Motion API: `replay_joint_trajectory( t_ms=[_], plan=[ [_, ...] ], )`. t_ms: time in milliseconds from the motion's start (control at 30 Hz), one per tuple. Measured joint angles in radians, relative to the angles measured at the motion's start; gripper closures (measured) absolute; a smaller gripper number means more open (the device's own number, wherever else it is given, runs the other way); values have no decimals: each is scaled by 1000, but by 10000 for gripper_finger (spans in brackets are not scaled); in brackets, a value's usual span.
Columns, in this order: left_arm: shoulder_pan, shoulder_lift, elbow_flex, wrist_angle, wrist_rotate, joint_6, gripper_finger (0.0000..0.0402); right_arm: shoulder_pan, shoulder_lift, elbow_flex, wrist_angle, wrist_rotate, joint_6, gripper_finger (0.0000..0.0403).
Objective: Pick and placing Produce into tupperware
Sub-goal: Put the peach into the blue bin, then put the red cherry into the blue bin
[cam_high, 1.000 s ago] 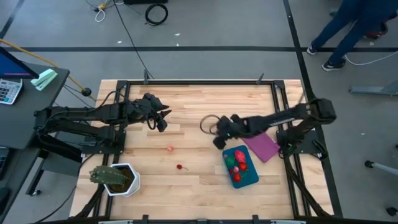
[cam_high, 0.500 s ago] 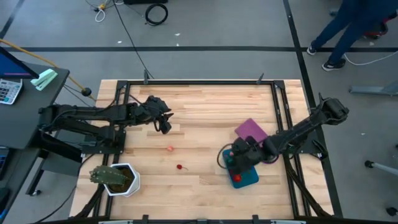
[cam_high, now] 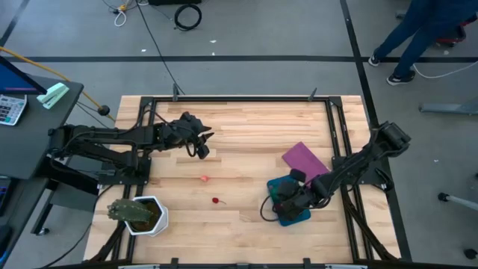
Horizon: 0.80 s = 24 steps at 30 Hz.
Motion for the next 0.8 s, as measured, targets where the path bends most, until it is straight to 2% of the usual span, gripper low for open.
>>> replay_joint_trajectory(
  t_ms=[267, 433, 567, 800],
  plan=[
    [0, 0, 0, 1, 0, 84, 292, -1, -16, 0, 2, -1, -29, 250],
    [0, 0, 0, 1, 0, 84, 292, -9, -38, 0, 38, 18, 15, 238],
    [0, 0, 0, 3, 0, 85, 292, -36, -55, 0, 161, 24, -15, 239],
    [0, 0, 0, 29, 0, 84, 292, -102, -23, 0, 453, 32, -237, 240]
  ],
)
